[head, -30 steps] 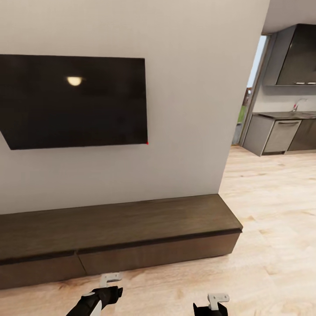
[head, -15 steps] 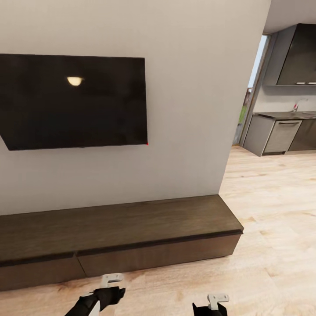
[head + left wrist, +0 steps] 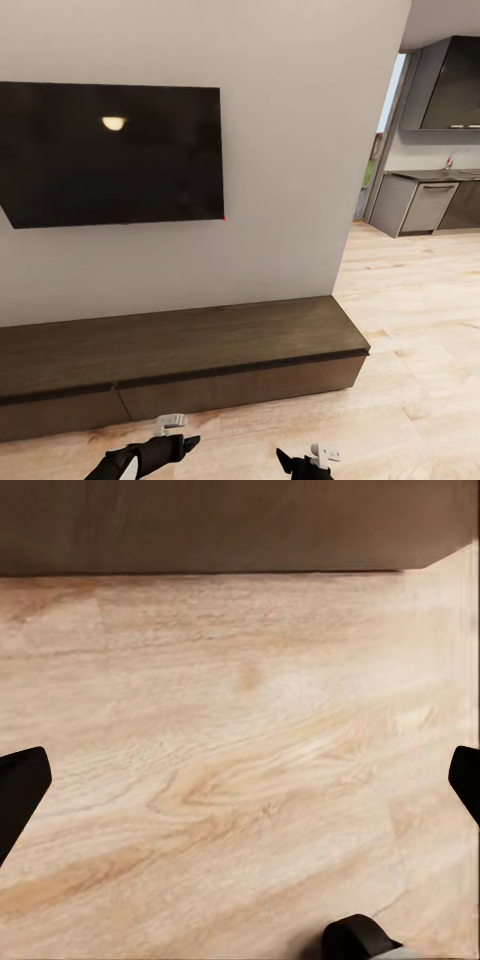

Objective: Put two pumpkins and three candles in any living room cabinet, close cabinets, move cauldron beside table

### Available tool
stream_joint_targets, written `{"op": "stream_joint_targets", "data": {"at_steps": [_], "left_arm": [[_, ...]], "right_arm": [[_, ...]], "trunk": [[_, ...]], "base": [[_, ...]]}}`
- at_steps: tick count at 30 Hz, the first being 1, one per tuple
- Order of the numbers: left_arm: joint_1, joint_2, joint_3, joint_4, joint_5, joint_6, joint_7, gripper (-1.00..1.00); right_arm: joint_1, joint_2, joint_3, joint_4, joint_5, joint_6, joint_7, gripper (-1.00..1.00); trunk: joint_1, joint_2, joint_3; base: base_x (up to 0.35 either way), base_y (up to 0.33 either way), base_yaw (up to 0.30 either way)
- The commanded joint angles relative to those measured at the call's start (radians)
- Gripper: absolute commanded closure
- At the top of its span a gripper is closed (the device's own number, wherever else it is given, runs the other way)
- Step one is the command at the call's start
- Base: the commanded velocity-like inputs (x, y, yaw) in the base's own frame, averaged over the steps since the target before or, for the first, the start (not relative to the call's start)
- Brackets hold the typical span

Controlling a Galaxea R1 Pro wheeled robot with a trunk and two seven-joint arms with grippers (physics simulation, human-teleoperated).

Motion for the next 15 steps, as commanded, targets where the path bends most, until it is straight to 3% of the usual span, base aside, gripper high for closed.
{"op": "stream_joint_targets", "data": {"at_steps": [1,4,7,9,11,13,15], "left_arm": [[0.0,0.004,-0.002,-0.002,0.023,0.013,-0.05,-1.0],[0.0,0.017,-0.005,-0.008,0.029,0.05,-0.152,-1.0],[-0.005,0.028,-0.008,-0.041,0.026,0.167,-0.276,-1.0],[-0.007,0.04,-0.008,-0.088,0.028,0.249,-0.326,-1.0],[-0.009,0.056,-0.008,-0.161,0.029,0.37,-0.379,-1.0],[-0.01,0.063,-0.008,-0.229,0.03,0.472,-0.423,-1.0],[-0.013,0.065,-0.007,-0.279,0.032,0.523,-0.443,-1.0]], "right_arm": [[-0.001,-0.001,-0.008,0.004,-0.012,0.0,0.007,-1.0],[-0.001,-0.01,-0.019,0.006,-0.018,0.002,0.006,-1.0],[-0.001,-0.027,-0.057,0.005,-0.027,0.011,0.01,-1.0],[-0.001,-0.042,-0.099,0.004,-0.042,0.021,0.015,-1.0],[-0.001,-0.061,-0.171,0.003,-0.087,0.049,0.042,-1.0],[-0.001,-0.074,-0.241,0.003,-0.155,0.093,0.111,-1.0],[-0.001,-0.088,-0.284,0.003,-0.207,0.131,0.168,-1.0]], "trunk": [[0.0,0.0,-0.001],[0.0,0.0,-0.001],[0.0,0.0,-0.001],[0.0,0.0,-0.001],[0.0,0.0,-0.001],[0.0,0.0,-0.001],[0.0,0.0,-0.001]], "base": [[0.0,0.0,0.0],[0.0,0.0,0.0],[0.0,0.0,0.0],[0.0,0.0,0.0],[0.0,0.0,0.0],[0.0,0.0,0.0],[0.0,0.0,0.0]]}}
